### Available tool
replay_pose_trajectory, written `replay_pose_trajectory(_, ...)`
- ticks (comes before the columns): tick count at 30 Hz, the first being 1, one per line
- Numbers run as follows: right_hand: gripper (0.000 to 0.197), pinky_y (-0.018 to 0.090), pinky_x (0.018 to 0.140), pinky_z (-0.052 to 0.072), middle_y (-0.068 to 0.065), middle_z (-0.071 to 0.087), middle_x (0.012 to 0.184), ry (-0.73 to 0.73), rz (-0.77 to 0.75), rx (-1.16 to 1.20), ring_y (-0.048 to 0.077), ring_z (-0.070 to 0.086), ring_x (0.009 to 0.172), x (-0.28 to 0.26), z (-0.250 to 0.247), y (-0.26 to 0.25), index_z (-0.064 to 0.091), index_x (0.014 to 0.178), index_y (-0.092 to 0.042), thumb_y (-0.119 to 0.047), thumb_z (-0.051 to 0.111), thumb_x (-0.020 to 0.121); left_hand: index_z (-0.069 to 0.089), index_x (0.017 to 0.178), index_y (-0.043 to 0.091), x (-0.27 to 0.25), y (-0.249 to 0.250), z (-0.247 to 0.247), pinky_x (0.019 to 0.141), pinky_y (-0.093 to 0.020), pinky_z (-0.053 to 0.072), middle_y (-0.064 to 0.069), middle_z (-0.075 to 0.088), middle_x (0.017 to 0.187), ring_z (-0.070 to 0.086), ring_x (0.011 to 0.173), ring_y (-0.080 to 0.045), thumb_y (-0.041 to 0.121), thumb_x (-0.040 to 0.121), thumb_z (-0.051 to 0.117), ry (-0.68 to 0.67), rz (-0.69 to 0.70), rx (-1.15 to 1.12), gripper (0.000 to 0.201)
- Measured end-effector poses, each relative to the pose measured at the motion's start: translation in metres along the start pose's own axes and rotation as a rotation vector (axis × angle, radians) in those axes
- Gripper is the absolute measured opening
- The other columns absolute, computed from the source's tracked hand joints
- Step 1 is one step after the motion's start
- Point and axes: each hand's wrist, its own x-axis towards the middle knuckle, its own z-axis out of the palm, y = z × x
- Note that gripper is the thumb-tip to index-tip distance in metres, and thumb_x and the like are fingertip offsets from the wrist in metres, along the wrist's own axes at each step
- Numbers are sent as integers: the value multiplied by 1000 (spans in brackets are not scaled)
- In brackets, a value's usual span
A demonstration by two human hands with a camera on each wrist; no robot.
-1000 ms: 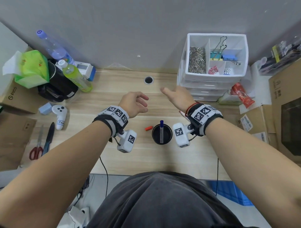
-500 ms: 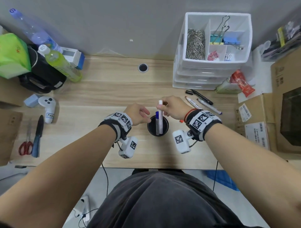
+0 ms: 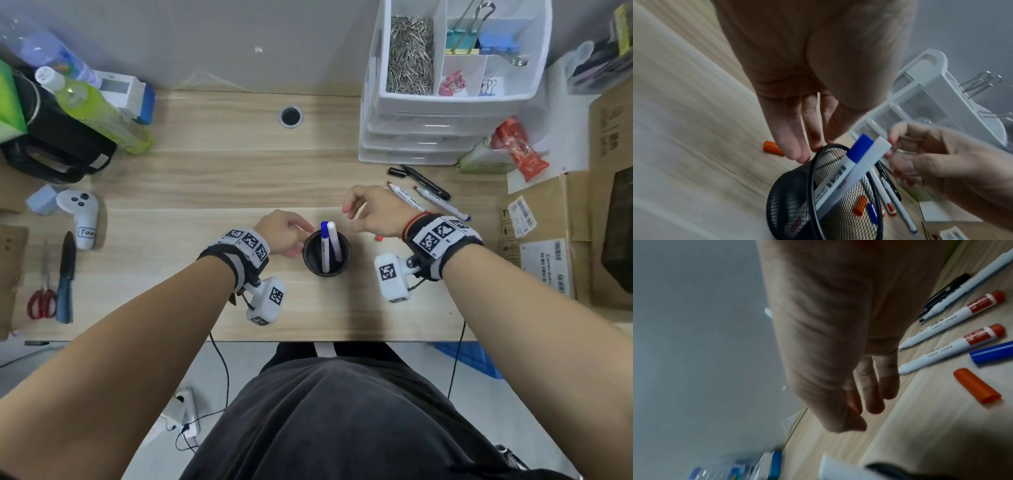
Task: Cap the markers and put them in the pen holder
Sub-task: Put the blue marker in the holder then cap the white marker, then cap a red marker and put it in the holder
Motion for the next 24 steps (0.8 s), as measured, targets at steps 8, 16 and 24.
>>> replay_pose_trajectory(8,25,33,82,53,12,69,117,220,286,-505,31,64,99,32,-29,71,76,103,-11,-9,59,85,68,95,23,32,-20,-2,76,-33,56,0,72,89,68,85,-23,23,78,73,236,-74,142,17)
replay_pose_trajectory(16,23,29,55,43,5,62,72,183,323,-596,19,55,61,48,-16,89,73,104,-13,-13,64,82,62,93,28,64,-39,16,63,-23,40,4,65,96,60,83,-18,25,78,79,238,-23,403,23)
replay_pose_trajectory(24,22,35,72,51,5,70,90,136,31,-433,29,62,83,51,-16,45,62,101,-23,-34,58,83,70,94,20,67,-27,3,70,-20,45,7,65,86,62,80,-12,13,79,78,279,92,224,18)
